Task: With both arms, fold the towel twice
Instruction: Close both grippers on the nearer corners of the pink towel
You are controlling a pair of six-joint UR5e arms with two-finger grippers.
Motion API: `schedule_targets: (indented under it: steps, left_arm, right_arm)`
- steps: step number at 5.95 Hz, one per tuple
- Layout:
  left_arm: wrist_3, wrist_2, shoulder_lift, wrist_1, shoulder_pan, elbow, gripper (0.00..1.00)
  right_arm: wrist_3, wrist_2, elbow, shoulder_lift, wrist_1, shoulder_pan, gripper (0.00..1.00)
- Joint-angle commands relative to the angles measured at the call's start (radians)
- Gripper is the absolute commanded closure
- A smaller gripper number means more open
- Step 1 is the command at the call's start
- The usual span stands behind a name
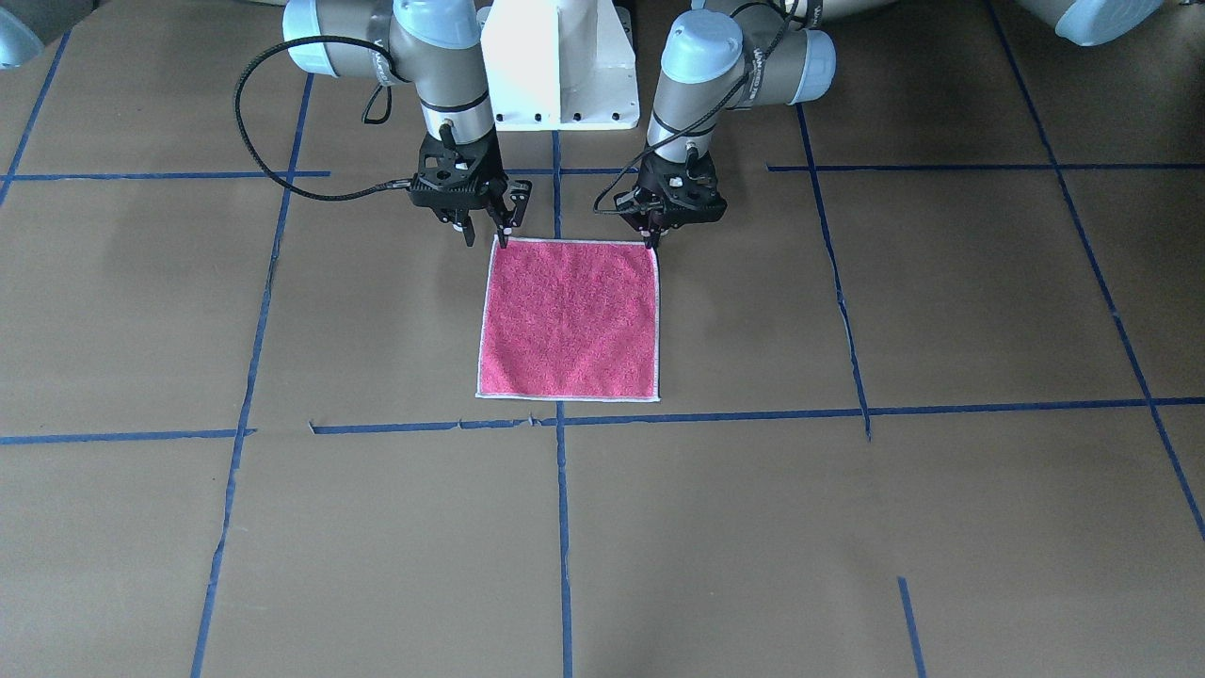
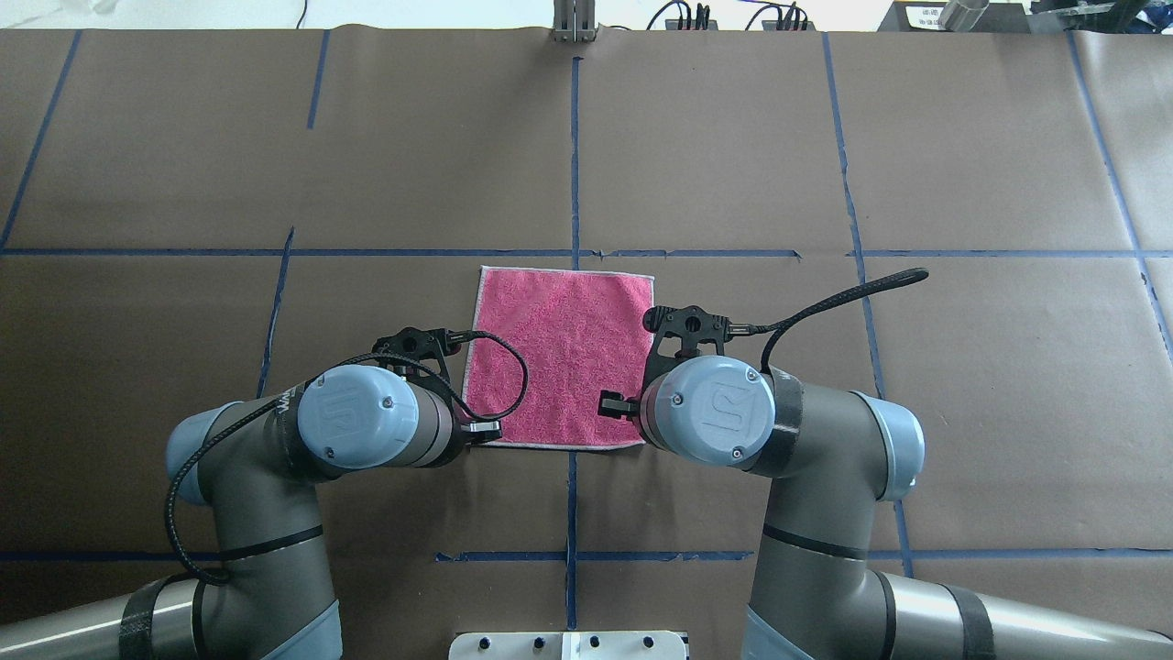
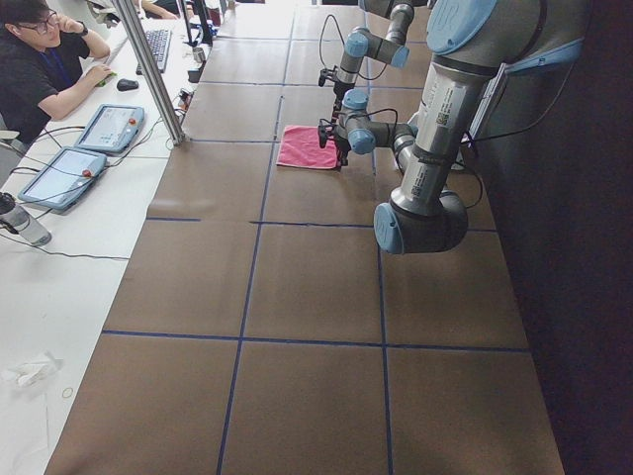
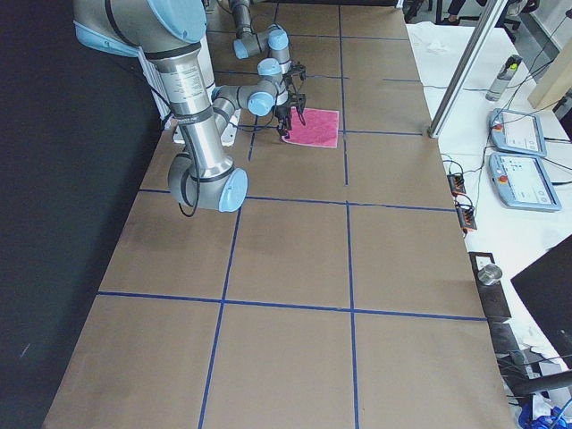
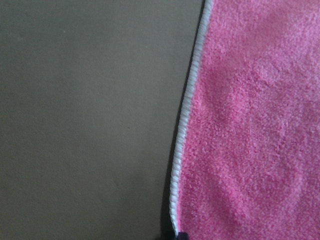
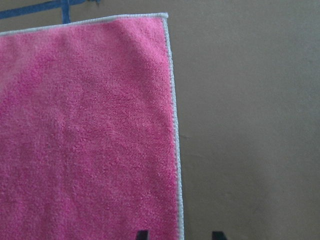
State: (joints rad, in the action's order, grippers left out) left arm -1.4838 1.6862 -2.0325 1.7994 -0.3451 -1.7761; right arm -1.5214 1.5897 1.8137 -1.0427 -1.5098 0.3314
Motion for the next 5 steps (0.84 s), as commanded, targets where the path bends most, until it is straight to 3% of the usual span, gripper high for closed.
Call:
schedule_targets:
  steps: [1, 5]
  left_arm:
    - [0.002, 0.000, 0.000, 0.000, 0.000, -0.002, 1.00]
    - [0.005, -0.002, 0.000, 0.000, -0.003, -0.002, 1.00]
  right_arm:
    - [-0.026, -0.002, -0.060, 0.024, 0.026, -0.009, 0.42]
    - [-0.074, -0.045, -0.059, 0.021, 0.031, -0.061, 0.44]
